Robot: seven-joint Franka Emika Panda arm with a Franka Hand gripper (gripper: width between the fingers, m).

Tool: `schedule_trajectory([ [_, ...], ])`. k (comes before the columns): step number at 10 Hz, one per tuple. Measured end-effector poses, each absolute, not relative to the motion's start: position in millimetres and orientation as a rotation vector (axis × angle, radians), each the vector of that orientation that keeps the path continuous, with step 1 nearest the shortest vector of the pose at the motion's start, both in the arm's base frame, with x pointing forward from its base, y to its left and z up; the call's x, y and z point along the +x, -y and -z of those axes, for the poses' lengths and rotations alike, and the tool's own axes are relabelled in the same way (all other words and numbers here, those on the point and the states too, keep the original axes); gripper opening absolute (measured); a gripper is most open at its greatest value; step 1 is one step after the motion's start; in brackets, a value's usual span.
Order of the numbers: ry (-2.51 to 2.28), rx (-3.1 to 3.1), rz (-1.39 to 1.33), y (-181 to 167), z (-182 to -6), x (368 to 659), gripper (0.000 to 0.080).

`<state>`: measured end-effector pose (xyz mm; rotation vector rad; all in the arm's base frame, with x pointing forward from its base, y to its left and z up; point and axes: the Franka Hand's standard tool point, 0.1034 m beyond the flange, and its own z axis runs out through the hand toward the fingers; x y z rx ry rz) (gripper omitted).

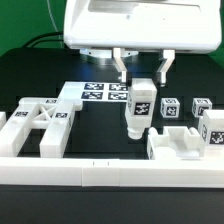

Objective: Assemble chair

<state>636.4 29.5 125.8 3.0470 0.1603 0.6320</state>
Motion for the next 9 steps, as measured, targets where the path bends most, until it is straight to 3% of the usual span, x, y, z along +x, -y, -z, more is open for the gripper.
schedule_trajectory([
  [1,-0.166,3.057,-0.628,-49,-125.3,638,0.0284],
  [5,-0.221,3.034,-0.679,-57,-123.1,636,0.0284],
  [9,-0.306,3.011,-0.667,-57,-109.7,638,0.0284],
])
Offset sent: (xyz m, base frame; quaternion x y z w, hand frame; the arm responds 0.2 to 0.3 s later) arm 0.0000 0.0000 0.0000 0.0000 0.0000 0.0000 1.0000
